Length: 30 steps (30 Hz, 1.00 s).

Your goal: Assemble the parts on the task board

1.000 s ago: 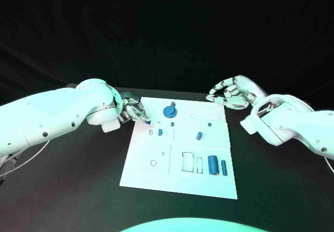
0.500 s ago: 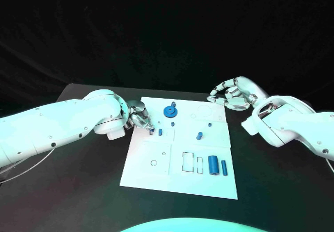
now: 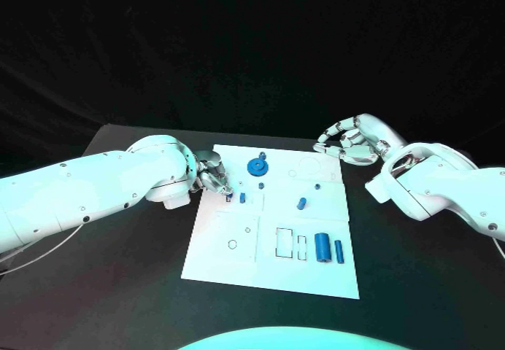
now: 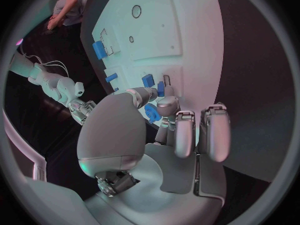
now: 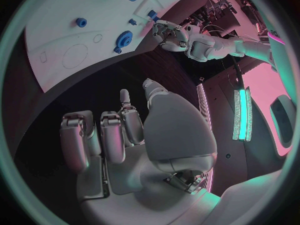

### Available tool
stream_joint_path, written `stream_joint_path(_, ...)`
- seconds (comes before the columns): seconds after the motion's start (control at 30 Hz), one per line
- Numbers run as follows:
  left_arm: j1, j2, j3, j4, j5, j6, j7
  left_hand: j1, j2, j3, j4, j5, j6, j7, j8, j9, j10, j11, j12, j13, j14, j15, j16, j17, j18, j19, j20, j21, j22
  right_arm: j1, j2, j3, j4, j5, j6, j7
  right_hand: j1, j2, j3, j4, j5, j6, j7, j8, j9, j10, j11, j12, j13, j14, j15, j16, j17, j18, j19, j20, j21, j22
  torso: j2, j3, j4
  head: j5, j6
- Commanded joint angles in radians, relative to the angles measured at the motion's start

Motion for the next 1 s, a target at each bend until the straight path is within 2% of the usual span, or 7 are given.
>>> stream_joint_path(0.03, -0.001, 0.004, 0.000, -0.002, -0.027, 0.015, -0.010, -0.015, 0.000, 0.199, -0.196, 0.008, 0.010, -0.005, 0.008, 0.003, 0.009, 0.001, 0.007, 0.003, 0.108, -0.007, 0.004, 0.263, -0.010, 0.030, -0.006, 0.005, 0.114, -0.001, 0.000, 0.000, 0.002, -0.005, 0.011, 0.006, -0.002, 0.001, 0.000, -0.003, 0.005, -0.006, 0.003, 0.006, 0.001, -0.003, -0.001, -0.003, 0.075, 0.090, -0.006, -0.006, 0.204, -0.004, 0.078, -0.008, -0.006, 0.238, -0.001, -0.0010, 0.0003, 0.001, -0.001)
stream_joint_path(0.67, -0.002, 0.008, -0.002, -0.006, -0.040, 0.067, -0.030, -0.022, -0.003, 0.202, -0.200, 0.019, 0.012, -0.006, 0.010, 0.004, 0.012, 0.000, 0.008, 0.002, 0.108, -0.008, 0.004, 0.263, -0.011, 0.032, -0.007, 0.008, 0.118, -0.001, 0.000, 0.000, 0.002, -0.005, 0.011, 0.007, -0.003, 0.001, 0.000, -0.002, 0.008, -0.006, 0.002, 0.007, 0.002, -0.003, -0.001, -0.002, 0.075, 0.089, -0.006, -0.007, 0.203, -0.003, 0.078, -0.008, -0.007, 0.238, -0.001, -0.0007, -0.0001, 0.003, -0.007)
stream_joint_path(1.0, -0.003, 0.012, -0.003, -0.004, -0.039, 0.071, -0.031, -0.022, -0.004, 0.202, -0.200, 0.020, 0.013, -0.007, 0.011, 0.004, 0.012, 0.000, 0.007, 0.001, 0.108, -0.008, 0.004, 0.263, -0.012, 0.033, -0.007, 0.008, 0.119, -0.001, -0.001, 0.000, 0.003, -0.006, 0.011, 0.007, -0.003, 0.001, 0.000, -0.002, 0.008, -0.006, 0.002, 0.007, 0.002, -0.003, -0.001, -0.002, 0.075, 0.089, -0.006, -0.007, 0.203, -0.003, 0.078, -0.008, -0.007, 0.238, -0.001, 0.0001, 0.0003, 0.004, -0.008)
